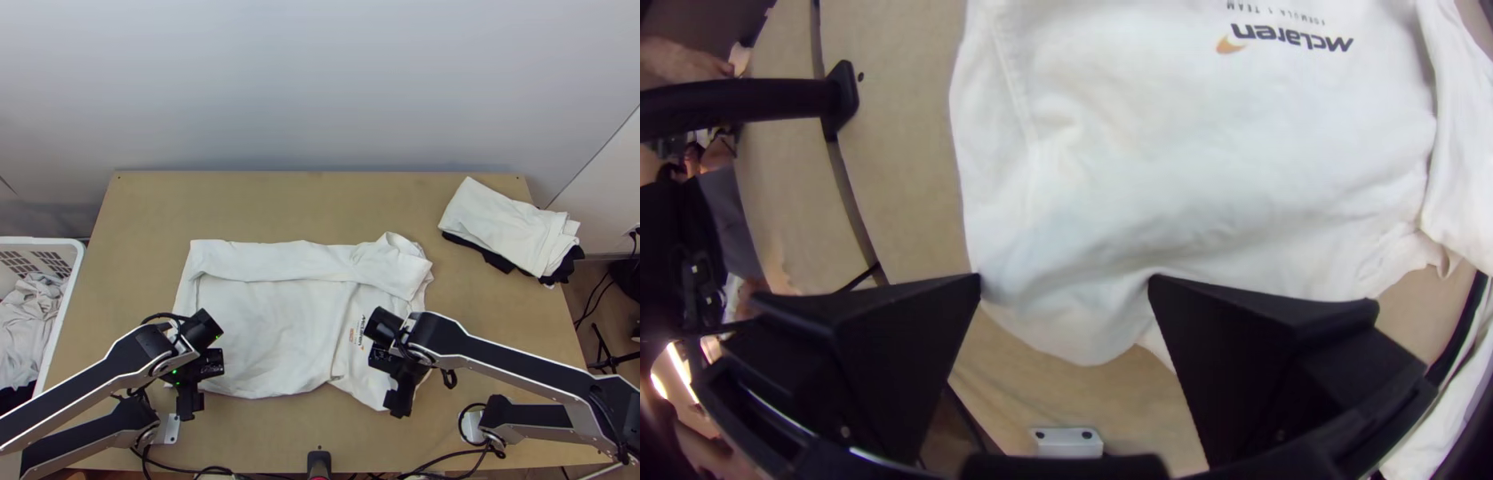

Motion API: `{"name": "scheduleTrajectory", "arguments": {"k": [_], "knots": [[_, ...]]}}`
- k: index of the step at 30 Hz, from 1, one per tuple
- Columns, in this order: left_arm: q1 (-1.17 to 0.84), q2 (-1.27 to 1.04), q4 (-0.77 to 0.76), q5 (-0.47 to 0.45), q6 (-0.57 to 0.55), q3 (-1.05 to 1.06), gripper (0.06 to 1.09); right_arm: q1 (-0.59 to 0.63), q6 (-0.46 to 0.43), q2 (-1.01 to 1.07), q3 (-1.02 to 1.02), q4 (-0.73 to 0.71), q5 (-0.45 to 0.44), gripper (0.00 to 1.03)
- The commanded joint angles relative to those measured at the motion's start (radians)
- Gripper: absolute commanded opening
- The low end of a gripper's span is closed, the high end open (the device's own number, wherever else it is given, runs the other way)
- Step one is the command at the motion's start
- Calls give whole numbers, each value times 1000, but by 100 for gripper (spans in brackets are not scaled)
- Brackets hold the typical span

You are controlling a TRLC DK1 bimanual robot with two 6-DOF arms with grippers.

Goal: Fold the t-shirt

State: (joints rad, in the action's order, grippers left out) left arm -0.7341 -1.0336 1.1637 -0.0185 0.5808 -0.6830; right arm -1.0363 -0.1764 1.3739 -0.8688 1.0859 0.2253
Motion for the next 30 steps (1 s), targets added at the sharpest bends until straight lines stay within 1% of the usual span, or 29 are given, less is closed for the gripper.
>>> {"name": "scheduleTrajectory", "arguments": {"k": [1, 2, 7, 8, 9, 11, 12, 14, 16, 18, 20, 23, 24, 30], "knots": [[39, -13, -87, 54, 33, 43, 98, -14, 2, 25, 11, -30, -1, 81], [47, -16, -102, 61, 40, 49, 98, -16, 2, 25, 16, -37, -1, 78], [55, -36, -136, 61, 42, 77, 98, -19, 6, 30, 28, -52, -1, 78], [52, -37, -142, 63, 42, 85, 97, -19, 6, 31, 30, -57, -1, 73], [50, -37, -142, 61, 42, 88, 93, -19, 6, 30, 33, -67, -1, 67], [50, -39, -145, 61, 42, 88, 84, -19, 6, 31, 34, -77, -1, 63], [50, -39, -145, 61, 42, 86, 78, -18, 6, 31, 34, -80, -1, 59], [50, -37, -145, 61, 42, 85, 63, -18, 3, 31, 34, -90, -1, 52], [53, -33, -145, 60, 42, 86, 48, -18, -2, 31, 40, -104, -1, 42], [56, -29, -145, 61, 40, 85, 35, -18, -6, 31, 45, -113, -1, 31], [61, -22, -145, 61, 40, 76, 25, -16, -20, 28, 48, -118, -1, 19], [91, -23, -133, 61, 42, 51, 13, -14, -34, 14, 54, -113, 0, 9], [105, -22, -125, 58, 45, 40, 10, -13, -43, 5, 57, -110, 0, 4], [213, -20, -62, 31, 90, -12, 10, 24, -57, -50, 79, -66, 42, 3]]}}
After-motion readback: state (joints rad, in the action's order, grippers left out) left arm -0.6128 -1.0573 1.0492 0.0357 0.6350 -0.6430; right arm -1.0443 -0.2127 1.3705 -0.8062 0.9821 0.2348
